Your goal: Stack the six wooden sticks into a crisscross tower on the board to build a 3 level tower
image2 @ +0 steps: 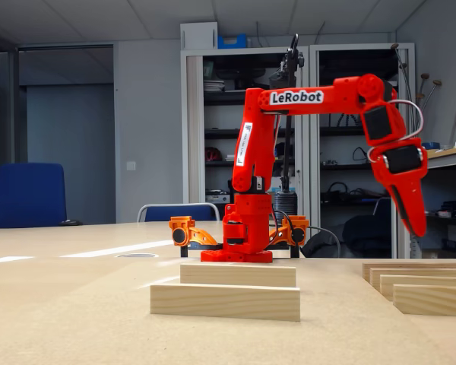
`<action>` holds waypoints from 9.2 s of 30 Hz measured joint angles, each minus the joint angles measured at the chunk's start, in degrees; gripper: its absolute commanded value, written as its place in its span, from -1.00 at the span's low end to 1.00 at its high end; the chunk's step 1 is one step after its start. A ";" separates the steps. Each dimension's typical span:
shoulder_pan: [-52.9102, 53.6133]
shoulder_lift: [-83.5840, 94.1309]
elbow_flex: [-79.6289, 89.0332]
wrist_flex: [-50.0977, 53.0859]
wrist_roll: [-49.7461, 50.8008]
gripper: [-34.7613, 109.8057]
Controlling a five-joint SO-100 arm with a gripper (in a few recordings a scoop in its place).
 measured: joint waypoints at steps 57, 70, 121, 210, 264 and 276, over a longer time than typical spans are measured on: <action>-0.79 -3.16 18.72 -22.06 3.52 -0.52; -0.26 -0.35 6.42 -3.78 15.56 -0.52; 62.14 -1.93 -3.87 8.96 15.56 -0.52; 63.02 -4.92 3.69 0.26 20.74 -0.45; 50.19 14.50 11.07 -10.46 -0.44 -0.33; 23.73 3.16 -3.43 -7.56 -13.10 -0.48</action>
